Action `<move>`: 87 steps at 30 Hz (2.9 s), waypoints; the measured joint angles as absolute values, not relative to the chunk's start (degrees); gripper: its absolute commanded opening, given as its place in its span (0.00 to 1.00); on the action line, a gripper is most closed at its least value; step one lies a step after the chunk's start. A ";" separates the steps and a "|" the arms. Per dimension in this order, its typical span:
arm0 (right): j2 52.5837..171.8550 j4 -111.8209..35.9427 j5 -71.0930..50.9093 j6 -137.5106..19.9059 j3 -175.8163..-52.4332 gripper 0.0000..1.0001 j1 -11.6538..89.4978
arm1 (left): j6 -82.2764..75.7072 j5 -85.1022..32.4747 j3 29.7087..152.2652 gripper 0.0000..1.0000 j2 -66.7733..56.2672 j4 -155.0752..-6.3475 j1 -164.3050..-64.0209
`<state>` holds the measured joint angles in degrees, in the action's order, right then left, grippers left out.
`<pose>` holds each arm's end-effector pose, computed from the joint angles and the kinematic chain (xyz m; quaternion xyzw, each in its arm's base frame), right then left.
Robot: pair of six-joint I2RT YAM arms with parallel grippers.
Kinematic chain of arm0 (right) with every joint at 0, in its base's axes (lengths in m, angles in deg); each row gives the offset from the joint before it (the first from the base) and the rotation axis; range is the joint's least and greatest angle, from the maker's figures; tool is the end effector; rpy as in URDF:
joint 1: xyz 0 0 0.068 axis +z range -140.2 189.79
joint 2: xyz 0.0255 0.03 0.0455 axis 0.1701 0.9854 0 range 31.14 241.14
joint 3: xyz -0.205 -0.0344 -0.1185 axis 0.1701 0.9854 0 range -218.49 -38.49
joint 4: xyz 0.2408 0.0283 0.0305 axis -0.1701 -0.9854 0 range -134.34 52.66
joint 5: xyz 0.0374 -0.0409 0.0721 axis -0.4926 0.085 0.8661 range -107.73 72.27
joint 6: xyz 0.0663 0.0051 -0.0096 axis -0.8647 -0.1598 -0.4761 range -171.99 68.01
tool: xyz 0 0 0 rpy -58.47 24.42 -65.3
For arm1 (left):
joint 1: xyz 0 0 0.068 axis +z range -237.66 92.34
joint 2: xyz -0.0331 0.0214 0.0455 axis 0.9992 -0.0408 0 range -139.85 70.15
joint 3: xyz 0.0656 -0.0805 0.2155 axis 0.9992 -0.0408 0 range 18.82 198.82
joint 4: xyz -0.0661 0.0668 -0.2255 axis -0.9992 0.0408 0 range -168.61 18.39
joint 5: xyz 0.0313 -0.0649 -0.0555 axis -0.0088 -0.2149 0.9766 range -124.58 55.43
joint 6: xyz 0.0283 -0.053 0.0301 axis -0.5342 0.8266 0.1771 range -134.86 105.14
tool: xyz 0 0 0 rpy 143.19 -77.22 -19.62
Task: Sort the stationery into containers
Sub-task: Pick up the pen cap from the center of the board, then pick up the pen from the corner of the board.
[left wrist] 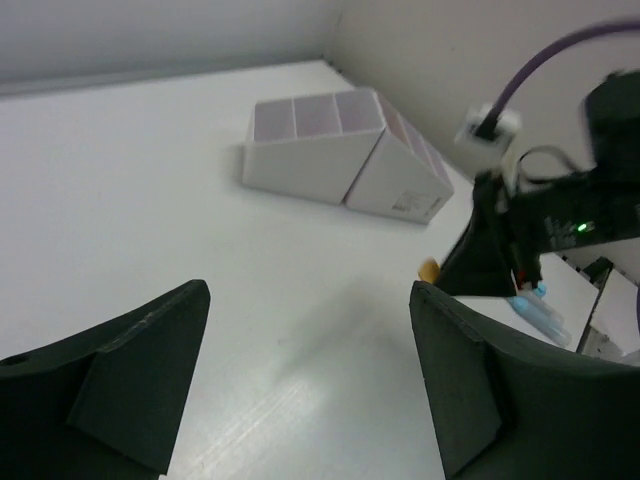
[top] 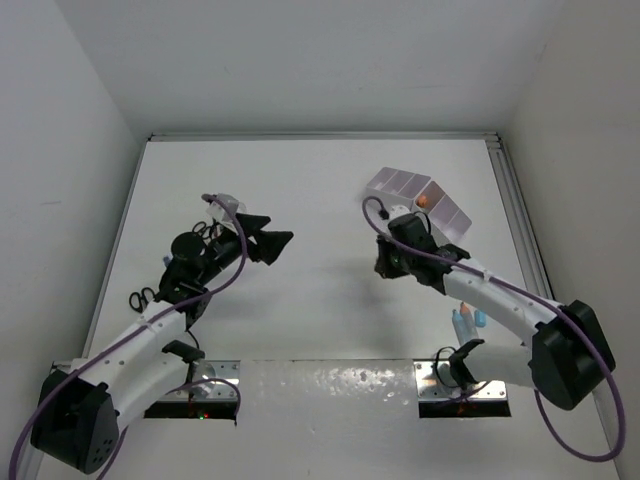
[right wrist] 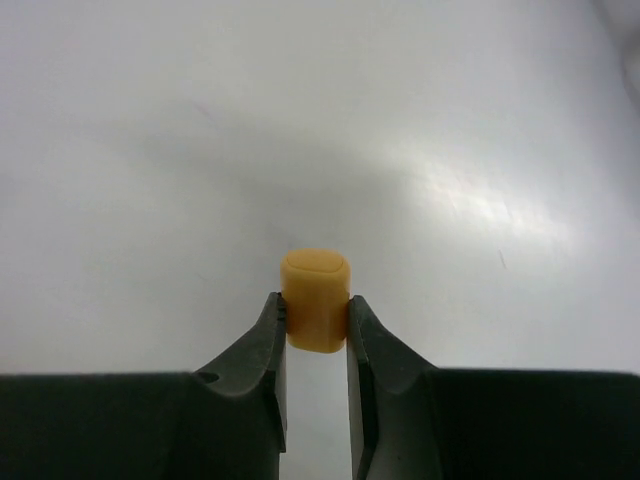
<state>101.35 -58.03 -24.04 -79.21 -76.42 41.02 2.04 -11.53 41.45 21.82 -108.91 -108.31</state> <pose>0.2106 0.1208 0.1572 -0.0156 0.9468 0.1092 0.3022 0.1993 -0.0976 0.2503 0.1685 0.6593 -0.3601 0.6382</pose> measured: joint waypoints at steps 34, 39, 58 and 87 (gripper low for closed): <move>118.40 -11.74 -23.67 -57.86 -92.36 0.00 63.57 | 7.16 -14.56 47.33 0.40 14.49 -106.75 -107.50; 118.40 -11.78 -23.54 -58.56 -92.36 0.00 63.60 | 6.39 -14.13 47.33 0.27 14.47 -107.10 -107.78; 118.42 -13.68 -21.63 -63.23 -92.86 0.67 62.22 | 4.69 -11.72 47.35 0.00 14.49 -106.95 -107.91; 86.56 -82.86 -35.54 -89.64 -75.24 0.52 2.40 | -1.17 -21.71 43.00 0.00 20.40 -102.88 -102.12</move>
<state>86.56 -82.86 -35.54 -89.64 -75.24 2.40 -1.17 -21.71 43.00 20.40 -102.88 -102.12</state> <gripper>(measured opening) 0.531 0.199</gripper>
